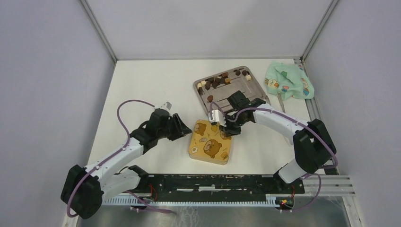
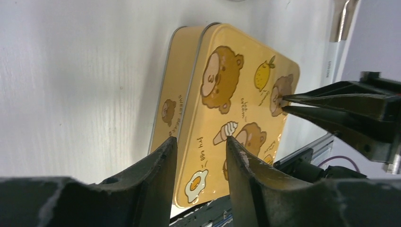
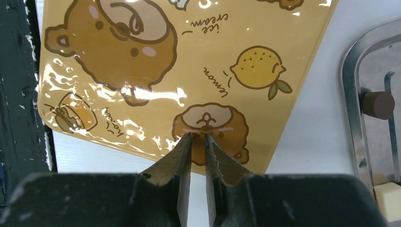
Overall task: Pack the chocolate
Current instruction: Close the box lid on the packing box.
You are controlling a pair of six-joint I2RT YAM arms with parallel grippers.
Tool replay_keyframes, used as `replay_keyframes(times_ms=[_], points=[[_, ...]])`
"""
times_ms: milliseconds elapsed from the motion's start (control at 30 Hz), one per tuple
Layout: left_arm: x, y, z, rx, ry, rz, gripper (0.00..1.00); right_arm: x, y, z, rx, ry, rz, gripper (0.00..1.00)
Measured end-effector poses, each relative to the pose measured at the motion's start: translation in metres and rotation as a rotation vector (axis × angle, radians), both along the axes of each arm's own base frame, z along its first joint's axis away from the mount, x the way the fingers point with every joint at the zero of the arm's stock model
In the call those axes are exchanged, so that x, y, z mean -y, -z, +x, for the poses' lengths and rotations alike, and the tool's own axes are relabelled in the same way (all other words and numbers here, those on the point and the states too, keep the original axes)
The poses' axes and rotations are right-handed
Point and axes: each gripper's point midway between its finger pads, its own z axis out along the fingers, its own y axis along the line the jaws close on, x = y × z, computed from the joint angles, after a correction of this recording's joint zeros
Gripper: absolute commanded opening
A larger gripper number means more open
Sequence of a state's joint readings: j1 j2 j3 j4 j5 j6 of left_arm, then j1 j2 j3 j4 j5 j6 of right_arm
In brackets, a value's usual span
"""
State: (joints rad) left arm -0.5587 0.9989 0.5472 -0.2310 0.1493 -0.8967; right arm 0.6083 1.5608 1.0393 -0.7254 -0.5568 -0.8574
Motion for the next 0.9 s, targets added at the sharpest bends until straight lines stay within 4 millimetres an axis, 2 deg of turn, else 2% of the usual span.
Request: replay_keyframes(times_ms=[133,233,333,400,467,600,900], points=[[-0.001,0.013,-0.005,-0.046,0.026,0.035,0.52,0.0,-0.004,0.006,0.025,0.013,0.001,0.22],[0.001,0.017,-0.004,-0.059,0.044,0.053,0.53,0.005,-0.015,0.008,0.05,0.025,0.016,0.22],[0.004,0.021,-0.004,-0.073,0.066,0.059,0.57,0.016,-0.032,0.013,0.099,0.063,0.047,0.22],[0.006,0.024,-0.005,-0.082,0.079,0.064,0.6,0.029,-0.036,0.015,0.114,0.103,0.055,0.22],[0.008,0.027,-0.008,-0.095,0.093,0.064,0.6,0.042,-0.031,0.014,0.101,0.151,0.049,0.22],[0.012,0.036,-0.01,-0.12,0.119,0.07,0.6,0.059,-0.005,0.004,0.019,0.23,0.014,0.23],[0.021,0.039,-0.014,-0.134,0.156,0.057,0.56,0.055,0.03,0.003,-0.112,0.28,-0.023,0.23]])
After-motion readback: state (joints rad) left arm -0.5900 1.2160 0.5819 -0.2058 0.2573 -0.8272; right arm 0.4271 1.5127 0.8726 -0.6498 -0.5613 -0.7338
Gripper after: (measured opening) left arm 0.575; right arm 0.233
